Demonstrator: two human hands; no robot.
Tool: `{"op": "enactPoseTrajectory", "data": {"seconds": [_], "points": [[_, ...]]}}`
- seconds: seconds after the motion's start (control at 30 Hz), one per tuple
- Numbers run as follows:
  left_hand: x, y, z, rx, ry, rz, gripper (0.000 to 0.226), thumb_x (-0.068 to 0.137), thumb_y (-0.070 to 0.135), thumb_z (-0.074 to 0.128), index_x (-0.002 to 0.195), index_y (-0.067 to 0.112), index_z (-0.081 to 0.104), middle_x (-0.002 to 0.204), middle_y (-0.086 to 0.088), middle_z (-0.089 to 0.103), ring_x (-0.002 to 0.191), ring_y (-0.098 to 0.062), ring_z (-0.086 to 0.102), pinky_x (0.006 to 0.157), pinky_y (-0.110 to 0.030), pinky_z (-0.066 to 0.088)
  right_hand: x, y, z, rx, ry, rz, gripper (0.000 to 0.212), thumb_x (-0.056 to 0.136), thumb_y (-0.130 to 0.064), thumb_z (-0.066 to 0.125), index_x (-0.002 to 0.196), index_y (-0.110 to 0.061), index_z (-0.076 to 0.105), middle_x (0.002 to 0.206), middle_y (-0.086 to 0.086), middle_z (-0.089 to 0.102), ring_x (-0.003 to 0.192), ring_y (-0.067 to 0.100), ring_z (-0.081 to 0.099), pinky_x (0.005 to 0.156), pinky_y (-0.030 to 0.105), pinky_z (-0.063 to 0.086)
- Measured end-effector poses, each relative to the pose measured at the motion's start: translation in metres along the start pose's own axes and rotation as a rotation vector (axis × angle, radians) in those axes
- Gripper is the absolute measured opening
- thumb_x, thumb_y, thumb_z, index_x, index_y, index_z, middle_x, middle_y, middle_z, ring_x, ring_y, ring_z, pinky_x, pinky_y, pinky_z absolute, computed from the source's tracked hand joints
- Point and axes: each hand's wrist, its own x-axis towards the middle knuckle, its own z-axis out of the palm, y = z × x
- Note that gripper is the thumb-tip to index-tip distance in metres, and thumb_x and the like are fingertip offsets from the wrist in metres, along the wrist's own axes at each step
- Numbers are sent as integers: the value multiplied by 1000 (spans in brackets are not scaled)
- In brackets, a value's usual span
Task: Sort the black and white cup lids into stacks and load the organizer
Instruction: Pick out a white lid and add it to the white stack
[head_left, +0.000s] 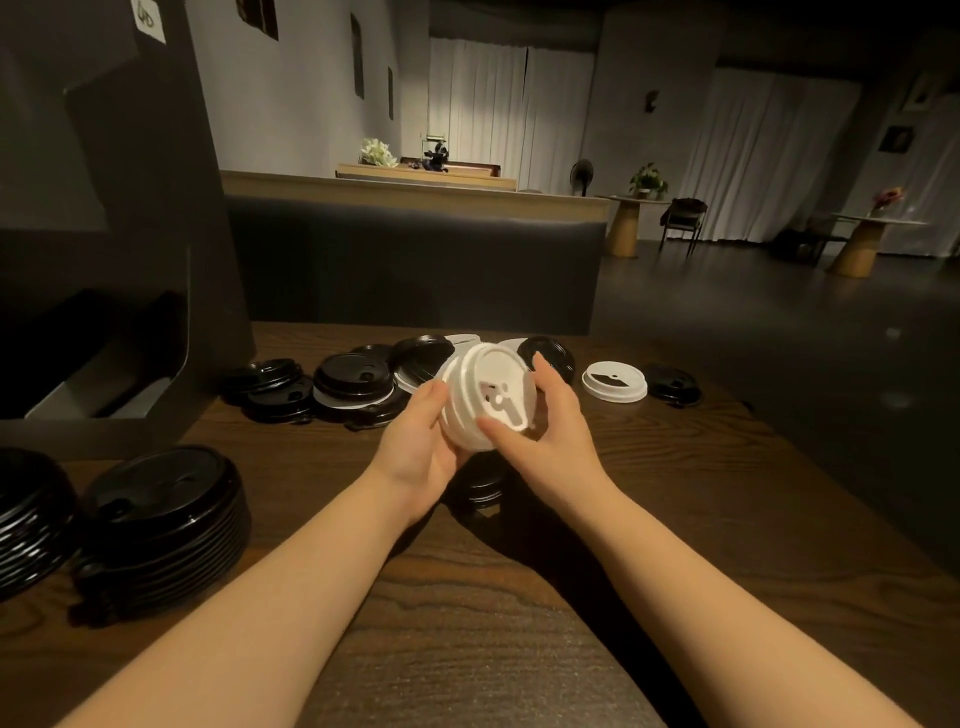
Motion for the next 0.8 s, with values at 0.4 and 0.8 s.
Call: {"op": "enactPoseTrajectory", "data": {"seconds": [0.4, 0.8], "points": [[-9, -3, 1, 589, -173, 216, 16, 100, 30, 39, 108, 35, 53, 115, 0, 60, 112, -21, 57, 102, -44, 44, 5, -13, -12, 448, -227, 377, 50, 89, -46, 56, 131, -23, 44, 113, 9, 62, 85, 26, 69, 64, 31, 58], [-15, -7, 7, 655, -293, 238, 21, 98, 45, 34, 110, 36, 48, 114, 4, 56, 111, -16, 54, 101, -33, 44, 6, -17, -17, 519, -247, 589, 66, 84, -69, 41, 125, -17, 44, 102, 22, 64, 63, 24, 69, 56, 28, 58]]}}
